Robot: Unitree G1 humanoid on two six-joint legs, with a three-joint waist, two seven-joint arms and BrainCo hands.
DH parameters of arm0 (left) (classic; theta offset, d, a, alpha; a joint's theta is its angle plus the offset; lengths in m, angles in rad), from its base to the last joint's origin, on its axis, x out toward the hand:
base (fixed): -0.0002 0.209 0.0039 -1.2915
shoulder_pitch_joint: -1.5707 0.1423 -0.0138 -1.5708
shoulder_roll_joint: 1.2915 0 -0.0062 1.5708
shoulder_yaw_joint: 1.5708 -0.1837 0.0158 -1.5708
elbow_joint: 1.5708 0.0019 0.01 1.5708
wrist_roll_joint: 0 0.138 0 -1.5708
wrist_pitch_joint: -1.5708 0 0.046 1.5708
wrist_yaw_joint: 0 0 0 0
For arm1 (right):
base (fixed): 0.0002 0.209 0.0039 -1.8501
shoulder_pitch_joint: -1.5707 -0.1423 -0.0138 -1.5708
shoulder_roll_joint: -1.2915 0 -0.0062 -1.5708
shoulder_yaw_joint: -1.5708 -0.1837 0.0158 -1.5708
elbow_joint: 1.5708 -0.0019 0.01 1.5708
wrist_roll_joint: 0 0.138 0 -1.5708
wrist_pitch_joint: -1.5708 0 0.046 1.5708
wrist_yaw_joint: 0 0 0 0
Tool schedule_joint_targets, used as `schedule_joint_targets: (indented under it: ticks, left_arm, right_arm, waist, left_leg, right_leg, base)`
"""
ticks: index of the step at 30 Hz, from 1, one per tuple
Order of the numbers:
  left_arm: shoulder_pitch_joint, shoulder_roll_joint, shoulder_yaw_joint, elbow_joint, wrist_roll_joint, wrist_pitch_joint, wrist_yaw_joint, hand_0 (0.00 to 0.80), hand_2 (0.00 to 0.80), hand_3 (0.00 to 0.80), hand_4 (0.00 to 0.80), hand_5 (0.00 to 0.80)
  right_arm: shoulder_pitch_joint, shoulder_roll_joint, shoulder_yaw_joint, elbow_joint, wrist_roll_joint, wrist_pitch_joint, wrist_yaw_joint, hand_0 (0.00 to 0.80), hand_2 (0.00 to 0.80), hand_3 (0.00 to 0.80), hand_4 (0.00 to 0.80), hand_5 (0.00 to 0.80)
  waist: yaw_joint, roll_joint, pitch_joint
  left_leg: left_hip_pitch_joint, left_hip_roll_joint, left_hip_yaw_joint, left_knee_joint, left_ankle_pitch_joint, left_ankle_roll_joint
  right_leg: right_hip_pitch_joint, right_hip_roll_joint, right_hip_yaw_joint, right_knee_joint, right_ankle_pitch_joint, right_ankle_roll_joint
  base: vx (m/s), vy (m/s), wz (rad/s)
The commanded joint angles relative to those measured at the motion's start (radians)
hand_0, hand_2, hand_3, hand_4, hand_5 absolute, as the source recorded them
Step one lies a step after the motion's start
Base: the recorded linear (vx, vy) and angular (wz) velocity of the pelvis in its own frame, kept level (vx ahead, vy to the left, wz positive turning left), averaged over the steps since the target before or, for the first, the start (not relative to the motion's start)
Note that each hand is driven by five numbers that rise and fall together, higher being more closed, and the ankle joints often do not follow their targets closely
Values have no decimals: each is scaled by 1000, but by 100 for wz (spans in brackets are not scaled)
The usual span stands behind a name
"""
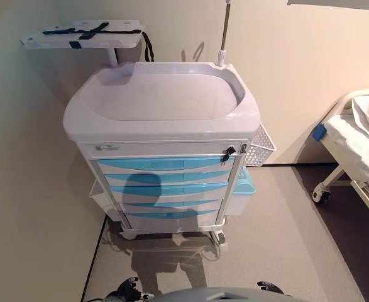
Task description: Open the drawer and pick up the medicine
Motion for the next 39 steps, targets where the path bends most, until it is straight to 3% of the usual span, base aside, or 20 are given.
schedule_joint_targets:
  ticks: [1, 10, 26, 31, 33, 39]
  left_arm:
    - [-65, -56, 57, 83, -59, -2, -16, 0, 0, 0, 0, 0]
    - [-62, -47, 61, 41, -62, -20, 43, 0, 0, 0, 0, 0]
    - [-89, -62, 146, -56, -309, -50, 38, 0, 0, 0, 0, 0]
    - [-100, -68, 178, -139, -443, -71, 29, 0, 0, 0, 0, 0]
    - [-113, -73, 193, -228, -557, -92, 34, 0, 0, 0, 0, 0]
    - [-170, -68, 202, -363, -701, -127, 55, 0, 0, 0, 0, 0]
  right_arm:
    - [-50, -3, 1, 41, -14, -6, -12, 0, 0, 0, 0, 0]
    - [-46, 0, 7, 43, -18, -12, -28, 0, 0, 0, 0, 0]
    - [-54, -17, 16, 12, -28, -9, -45, 0, 0, 0, 0, 0]
    - [-56, -24, 19, -4, -27, -11, -47, 0, 0, 0, 0, 0]
    - [-66, -36, 24, -30, -20, -14, -51, 0, 0, 0, 0, 0]
    - [-126, -53, 49, -74, -4, -14, -68, 0, 0, 0, 0, 0]
  waist:
    - [5, -16, 6]
    - [7, -22, 18]
    - [-10, -22, 60]
    - [-12, -19, 77]
    - [-19, -12, 115]
    - [-22, -11, 187]
  left_leg:
    - [-35, -43, 5, -1, -7, 9]
    - [-42, -44, 5, -1, -6, 9]
    - [-83, -47, 20, -1, 1, 12]
    - [-95, -46, 22, -1, 1, 16]
    - [-117, -51, 26, -1, 8, 26]
    - [-232, -64, 38, 49, 20, 42]
  right_leg:
    - [-40, -3, -39, 12, 61, 58]
    - [-46, -5, -40, 12, 63, 58]
    - [-104, -5, -26, 40, 61, 55]
    - [-128, -7, -25, 67, 48, 53]
    - [-182, -10, -19, 127, 30, 45]
    - [-343, -17, 6, 247, 14, 32]
  base:
    - [0, 0, 0]
    - [0, 0, 0]
    - [14, 4, -4]
    - [-6, 14, -1]
    - [-106, 68, -9]
    - [-157, 63, -20]
